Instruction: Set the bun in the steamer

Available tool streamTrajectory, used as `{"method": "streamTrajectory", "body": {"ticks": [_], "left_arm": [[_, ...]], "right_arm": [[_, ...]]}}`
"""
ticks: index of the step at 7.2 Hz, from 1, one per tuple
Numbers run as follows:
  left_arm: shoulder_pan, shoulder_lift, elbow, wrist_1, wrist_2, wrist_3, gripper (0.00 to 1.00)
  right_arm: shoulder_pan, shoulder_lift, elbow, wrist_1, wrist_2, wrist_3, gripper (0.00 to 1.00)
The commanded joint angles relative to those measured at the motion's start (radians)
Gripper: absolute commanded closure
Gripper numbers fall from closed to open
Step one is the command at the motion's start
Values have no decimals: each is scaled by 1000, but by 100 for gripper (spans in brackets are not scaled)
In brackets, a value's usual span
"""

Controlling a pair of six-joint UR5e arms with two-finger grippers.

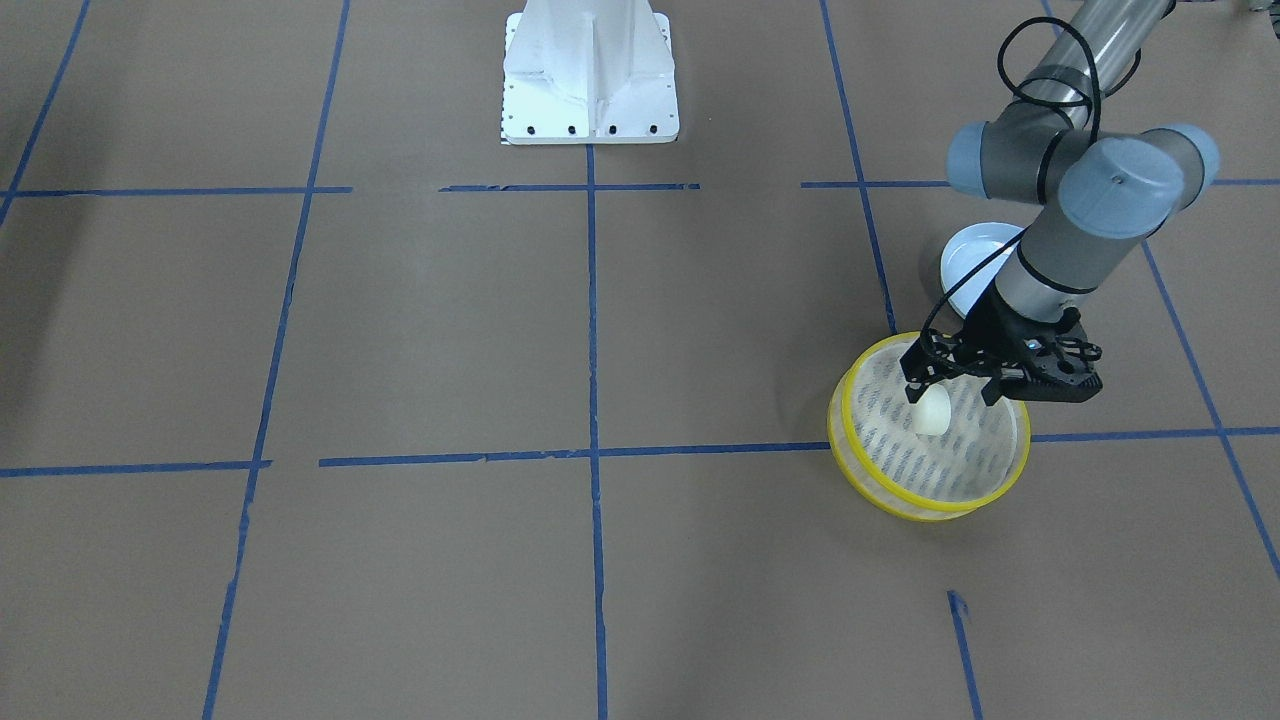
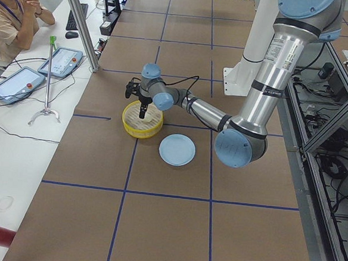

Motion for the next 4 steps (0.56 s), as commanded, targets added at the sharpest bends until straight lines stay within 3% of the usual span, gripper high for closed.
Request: {"method": "streamTrajectory", "body": {"ticks": [1,2,4], "left_arm": [[-132,20,-167,265,-1,286,0],[-226,60,-178,302,-44,354,0],[-458,252,-180,296,-251,691,0]], "right_arm": [[0,0,0,0,0,0,0],[0,0,0,0,0,0,0],[0,0,0,0,0,0,0]]}}
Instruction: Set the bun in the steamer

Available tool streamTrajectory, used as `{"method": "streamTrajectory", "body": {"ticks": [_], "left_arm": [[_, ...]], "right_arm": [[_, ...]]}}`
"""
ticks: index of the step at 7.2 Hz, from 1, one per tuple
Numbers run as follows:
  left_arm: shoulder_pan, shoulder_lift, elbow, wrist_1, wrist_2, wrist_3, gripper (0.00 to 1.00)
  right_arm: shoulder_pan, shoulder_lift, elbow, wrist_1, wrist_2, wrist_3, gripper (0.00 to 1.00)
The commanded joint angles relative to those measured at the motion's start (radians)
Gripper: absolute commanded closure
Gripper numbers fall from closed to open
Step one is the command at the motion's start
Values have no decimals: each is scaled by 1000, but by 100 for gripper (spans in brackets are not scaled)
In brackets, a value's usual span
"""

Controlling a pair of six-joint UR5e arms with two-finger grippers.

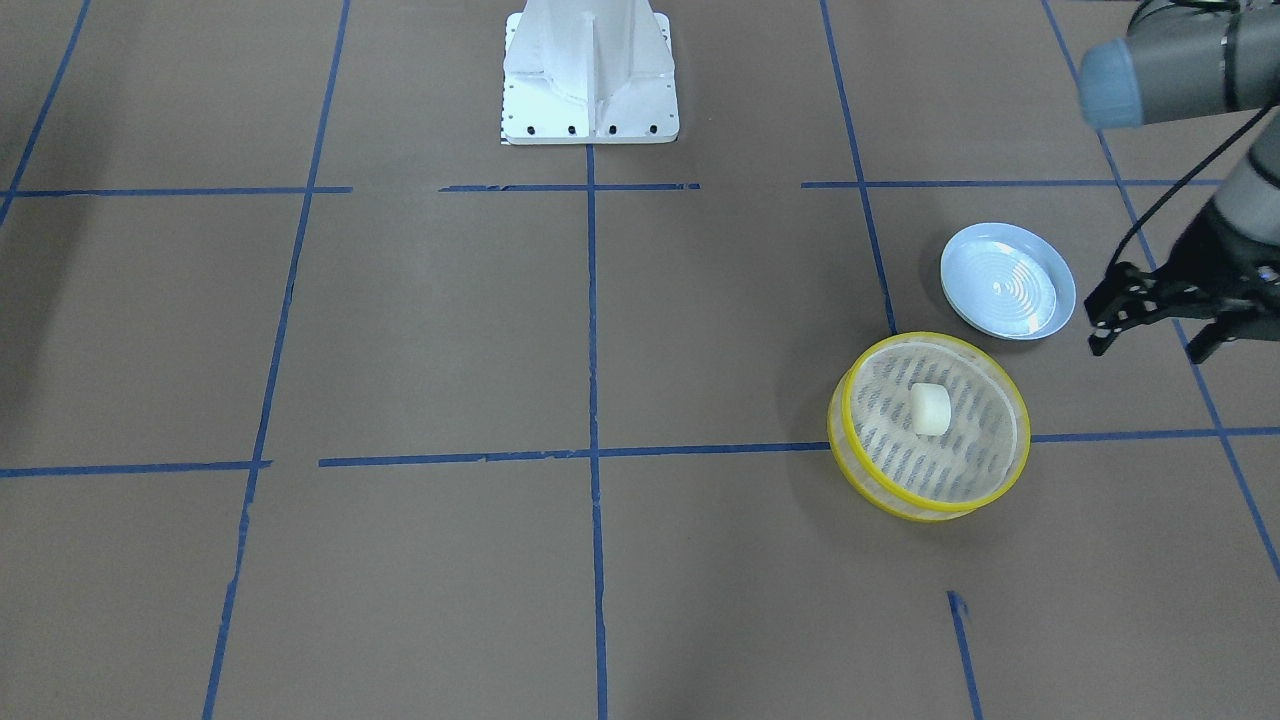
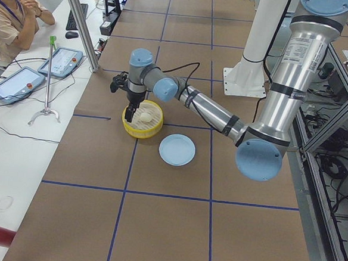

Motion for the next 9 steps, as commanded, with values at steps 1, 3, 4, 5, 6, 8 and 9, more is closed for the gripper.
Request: {"method": "streamTrajectory", "body": {"ticks": [1,3,4,5,6,8,9], "left_arm": [[-236,212,8,8,-111,410,0],[-376,301,48,13,-117,475,0],[-407,343,47,14,-146,477,0],[-404,366,28,14,-184,466,0],[-406,374,30,11,-196,469,0],[-407,403,22,-1,-204,477,0],[-410,404,22,-1,-203,477,0]], "right_arm": [[0,0,0,0,0,0,0],[0,0,0,0,0,0,0],[0,0,0,0,0,0,0],[0,0,0,2,0,0,0],[0,0,0,0,0,0,0],[0,0,0,0,0,0,0],[0,0,0,2,0,0,0]]}}
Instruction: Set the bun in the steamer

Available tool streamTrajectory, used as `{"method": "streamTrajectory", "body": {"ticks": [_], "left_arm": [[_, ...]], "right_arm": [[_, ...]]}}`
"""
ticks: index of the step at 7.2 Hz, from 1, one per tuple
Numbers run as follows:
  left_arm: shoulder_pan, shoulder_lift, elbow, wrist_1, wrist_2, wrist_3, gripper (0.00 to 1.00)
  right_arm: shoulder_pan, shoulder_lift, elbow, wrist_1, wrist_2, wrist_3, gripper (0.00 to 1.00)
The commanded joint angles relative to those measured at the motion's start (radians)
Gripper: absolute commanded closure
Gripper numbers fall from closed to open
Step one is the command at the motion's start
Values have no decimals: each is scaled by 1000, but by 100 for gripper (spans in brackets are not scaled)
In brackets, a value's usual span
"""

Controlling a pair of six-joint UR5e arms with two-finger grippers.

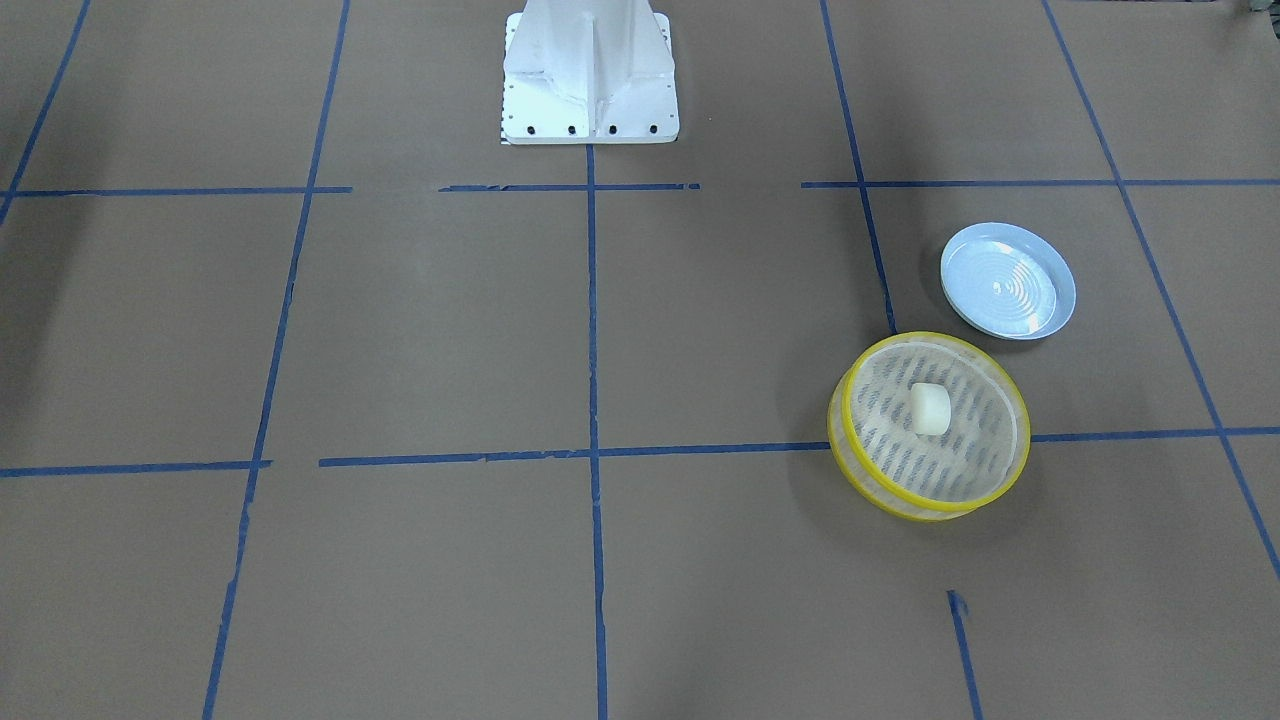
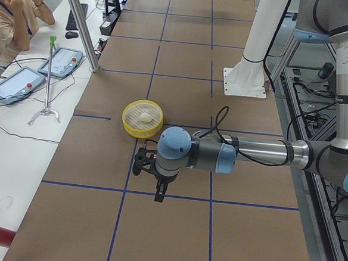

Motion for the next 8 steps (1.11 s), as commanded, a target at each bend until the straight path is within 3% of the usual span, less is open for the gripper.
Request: {"method": "streamTrajectory", "body": {"ticks": [1,5,8], "left_arm": [[-3,9,1,-2,-1,5,0],[0,-8,24,12,8,2,0],[5,-70,1,180,8,2,0]], "right_arm": [[0,0,0,0,0,0,0],[0,0,0,0,0,0,0],[0,0,0,0,0,0,0]]}}
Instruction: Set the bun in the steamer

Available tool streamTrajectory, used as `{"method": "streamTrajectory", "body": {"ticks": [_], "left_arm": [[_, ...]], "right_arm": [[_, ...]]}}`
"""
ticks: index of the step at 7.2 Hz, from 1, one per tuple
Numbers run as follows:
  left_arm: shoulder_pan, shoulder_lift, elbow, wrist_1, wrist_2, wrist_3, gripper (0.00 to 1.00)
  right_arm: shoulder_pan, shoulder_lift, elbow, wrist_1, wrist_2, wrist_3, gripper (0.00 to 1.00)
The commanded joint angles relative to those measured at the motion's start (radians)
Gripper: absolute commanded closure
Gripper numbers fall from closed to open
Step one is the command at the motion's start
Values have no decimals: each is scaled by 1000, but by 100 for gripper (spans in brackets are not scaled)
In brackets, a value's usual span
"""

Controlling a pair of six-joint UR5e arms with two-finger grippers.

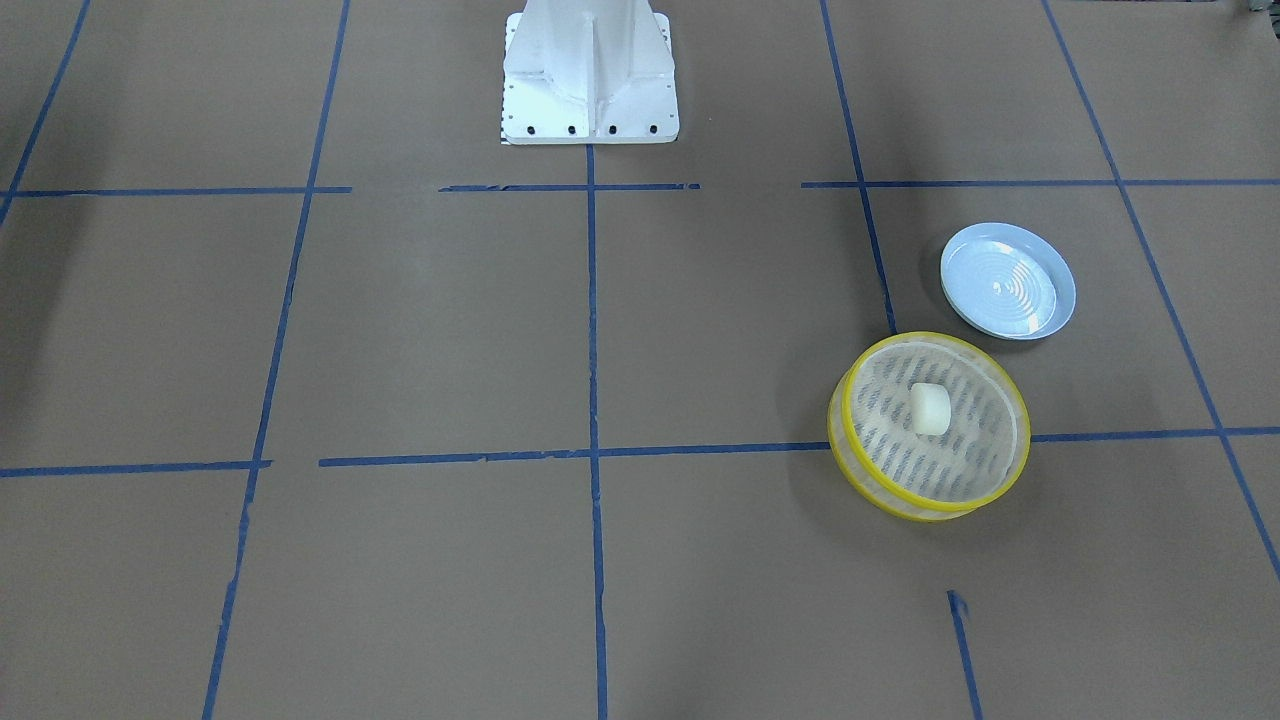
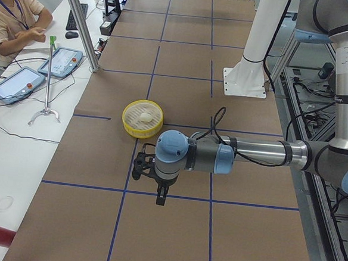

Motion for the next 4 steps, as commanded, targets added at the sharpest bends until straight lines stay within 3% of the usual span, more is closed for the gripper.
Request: {"method": "streamTrajectory", "body": {"ticks": [1,4], "left_arm": [[1,-25,-5,55,-4,-1,0],[2,-45,7,61,-7,2,0]], "right_arm": [[0,0,0,0,0,0,0],[0,0,0,0,0,0,0]]}}
